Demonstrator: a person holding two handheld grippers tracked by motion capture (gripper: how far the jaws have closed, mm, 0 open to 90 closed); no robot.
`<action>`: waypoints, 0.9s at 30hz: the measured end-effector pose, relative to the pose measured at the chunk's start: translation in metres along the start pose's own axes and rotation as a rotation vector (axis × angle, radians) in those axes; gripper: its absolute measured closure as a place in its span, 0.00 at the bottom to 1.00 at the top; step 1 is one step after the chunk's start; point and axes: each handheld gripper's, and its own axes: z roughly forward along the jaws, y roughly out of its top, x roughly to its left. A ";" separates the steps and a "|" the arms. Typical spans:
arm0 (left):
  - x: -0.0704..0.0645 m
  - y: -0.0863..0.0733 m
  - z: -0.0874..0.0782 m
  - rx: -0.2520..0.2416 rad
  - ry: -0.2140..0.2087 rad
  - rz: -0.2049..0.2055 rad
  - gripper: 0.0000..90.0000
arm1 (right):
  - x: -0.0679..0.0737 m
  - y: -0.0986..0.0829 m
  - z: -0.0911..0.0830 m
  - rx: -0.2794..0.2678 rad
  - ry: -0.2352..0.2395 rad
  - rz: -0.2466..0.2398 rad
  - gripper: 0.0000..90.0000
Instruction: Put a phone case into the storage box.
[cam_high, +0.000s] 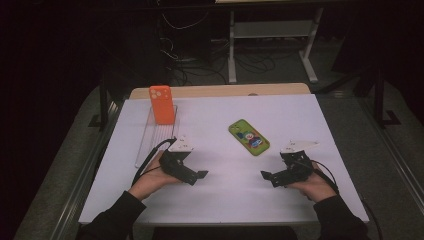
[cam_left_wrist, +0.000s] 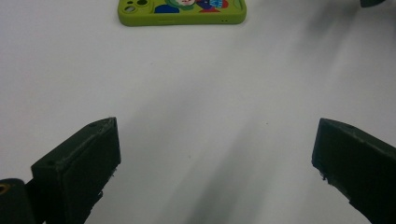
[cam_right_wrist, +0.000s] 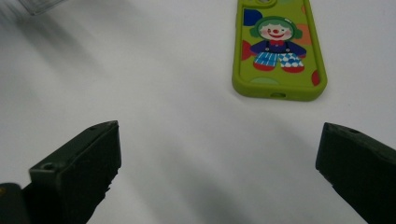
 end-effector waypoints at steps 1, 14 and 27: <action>0.000 0.000 0.000 0.000 0.000 -0.001 0.01 | -0.002 0.003 0.001 0.010 -0.001 0.002 0.00; 0.000 0.000 0.001 -0.011 0.004 0.000 0.01 | -0.017 0.048 0.022 0.076 -0.025 0.028 0.00; 0.000 0.000 0.000 -0.010 0.001 -0.008 0.01 | -0.028 0.092 0.055 0.080 -0.065 0.036 0.00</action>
